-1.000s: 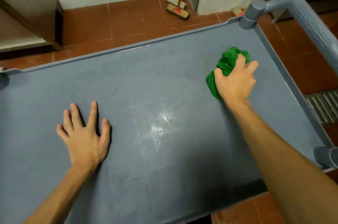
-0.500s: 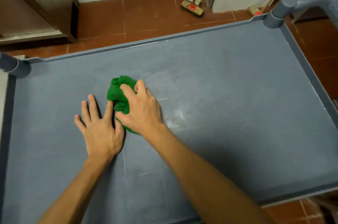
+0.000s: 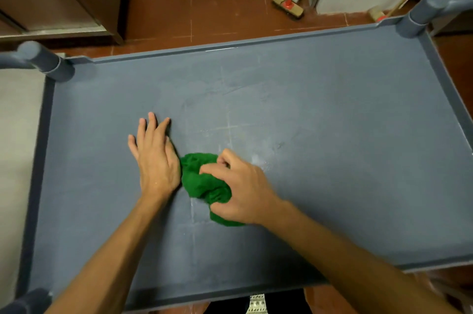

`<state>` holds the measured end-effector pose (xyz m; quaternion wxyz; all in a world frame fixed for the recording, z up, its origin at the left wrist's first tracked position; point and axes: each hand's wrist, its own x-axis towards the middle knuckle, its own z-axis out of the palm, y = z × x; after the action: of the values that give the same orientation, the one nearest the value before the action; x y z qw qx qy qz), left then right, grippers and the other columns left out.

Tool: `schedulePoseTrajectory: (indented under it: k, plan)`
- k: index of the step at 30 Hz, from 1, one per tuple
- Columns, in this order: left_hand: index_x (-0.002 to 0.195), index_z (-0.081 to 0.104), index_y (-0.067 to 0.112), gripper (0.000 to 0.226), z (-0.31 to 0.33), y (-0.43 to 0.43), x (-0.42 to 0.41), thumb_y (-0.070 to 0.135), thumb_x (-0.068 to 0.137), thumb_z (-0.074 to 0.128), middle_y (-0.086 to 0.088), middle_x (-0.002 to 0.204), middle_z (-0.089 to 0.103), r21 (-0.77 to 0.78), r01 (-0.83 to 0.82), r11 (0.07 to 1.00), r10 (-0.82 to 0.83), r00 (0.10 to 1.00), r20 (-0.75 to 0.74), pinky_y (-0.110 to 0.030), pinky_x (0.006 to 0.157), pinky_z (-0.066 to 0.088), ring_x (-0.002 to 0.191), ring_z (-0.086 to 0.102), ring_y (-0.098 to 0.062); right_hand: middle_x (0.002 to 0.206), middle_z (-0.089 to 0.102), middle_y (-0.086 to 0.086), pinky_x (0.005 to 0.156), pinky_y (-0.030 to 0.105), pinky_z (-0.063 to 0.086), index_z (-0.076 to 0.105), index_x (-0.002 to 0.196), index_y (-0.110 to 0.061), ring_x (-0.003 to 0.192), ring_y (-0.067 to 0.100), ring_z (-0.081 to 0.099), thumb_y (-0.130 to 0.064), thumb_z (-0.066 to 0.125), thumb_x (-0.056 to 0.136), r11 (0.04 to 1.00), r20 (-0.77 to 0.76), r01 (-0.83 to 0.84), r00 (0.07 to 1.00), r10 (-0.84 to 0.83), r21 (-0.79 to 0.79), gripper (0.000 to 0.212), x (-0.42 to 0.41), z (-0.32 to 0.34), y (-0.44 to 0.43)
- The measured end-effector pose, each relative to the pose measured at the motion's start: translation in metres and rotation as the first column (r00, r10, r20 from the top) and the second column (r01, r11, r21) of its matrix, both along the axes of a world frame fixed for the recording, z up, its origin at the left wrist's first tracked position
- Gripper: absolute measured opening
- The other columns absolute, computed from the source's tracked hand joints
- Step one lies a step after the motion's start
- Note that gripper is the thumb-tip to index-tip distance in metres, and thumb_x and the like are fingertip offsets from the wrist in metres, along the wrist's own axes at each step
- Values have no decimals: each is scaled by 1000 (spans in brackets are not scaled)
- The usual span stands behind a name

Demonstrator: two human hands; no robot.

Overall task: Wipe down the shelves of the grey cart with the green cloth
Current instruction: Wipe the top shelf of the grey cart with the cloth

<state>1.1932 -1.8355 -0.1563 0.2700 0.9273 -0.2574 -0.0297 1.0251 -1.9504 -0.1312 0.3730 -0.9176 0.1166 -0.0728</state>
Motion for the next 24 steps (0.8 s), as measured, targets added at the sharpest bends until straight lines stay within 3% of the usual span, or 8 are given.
schedulePoseTrajectory:
  k: [5, 7, 12, 15, 18, 21, 24]
  plan:
    - [146, 50, 11, 49, -5, 1, -1, 5, 98, 46, -17, 164, 30, 61, 40, 997, -43, 998, 50, -60, 122, 7, 153, 22, -36, 100, 48, -2, 58, 25, 48, 66, 115, -28, 77, 10, 48, -29, 71, 62, 987, -71, -160, 984, 161, 20, 54, -71, 9, -6]
    - [148, 48, 12, 49, -7, 1, -1, 5, 100, 47, -17, 164, 28, 82, 49, 995, -54, 996, 65, -60, 122, 7, 154, 20, -36, 101, 51, 1, 58, 27, 49, 68, 115, -26, 76, 13, 52, -26, 72, 60, 989, -87, -148, 985, 146, -16, 54, -85, 12, -25]
    - [150, 46, 12, 47, -12, 3, -2, 10, 103, 42, -18, 165, 26, 100, 68, 993, -78, 993, 93, -59, 123, 6, 154, 18, -37, 103, 53, 3, 66, 37, 56, 69, 117, -23, 79, 24, 61, -30, 69, 62, 965, -26, 198, 978, -205, -170, 55, -97, 10, -85]
    - [150, 45, 11, 47, -12, 1, -1, 11, 103, 40, -18, 165, 25, 101, 69, 992, -78, 992, 94, -59, 123, 5, 154, 17, -38, 102, 50, 1, 74, 43, 55, 68, 119, -22, 85, 24, 59, -31, 68, 64, 853, 51, 488, 872, -487, -188, 56, -71, 4, -121]
    - [150, 46, 11, 48, -13, 0, 1, 10, 102, 39, -19, 165, 24, 113, 65, 991, -75, 993, 92, -60, 123, 4, 154, 15, -40, 100, 50, 3, 77, 41, 53, 68, 116, -26, 85, 25, 58, -32, 67, 64, 761, 70, 628, 777, -626, -162, 52, -34, -2, -120]
    - [150, 46, 11, 49, -12, 0, 2, 9, 101, 39, -20, 165, 23, 127, 60, 990, -72, 993, 89, -62, 122, 4, 154, 15, -41, 99, 51, 3, 73, 38, 53, 68, 112, -26, 82, 24, 59, -30, 69, 63, 781, 77, 612, 791, -607, -128, 49, -15, -4, -82]
    - [150, 45, 11, 51, -9, 1, 0, 10, 99, 38, -20, 165, 22, 135, 67, 989, -78, 994, 78, -62, 122, 4, 154, 14, -41, 97, 52, 2, 64, 37, 55, 69, 110, -26, 75, 25, 59, -31, 68, 62, 902, 54, 425, 905, -422, -71, 49, -14, -2, -16]
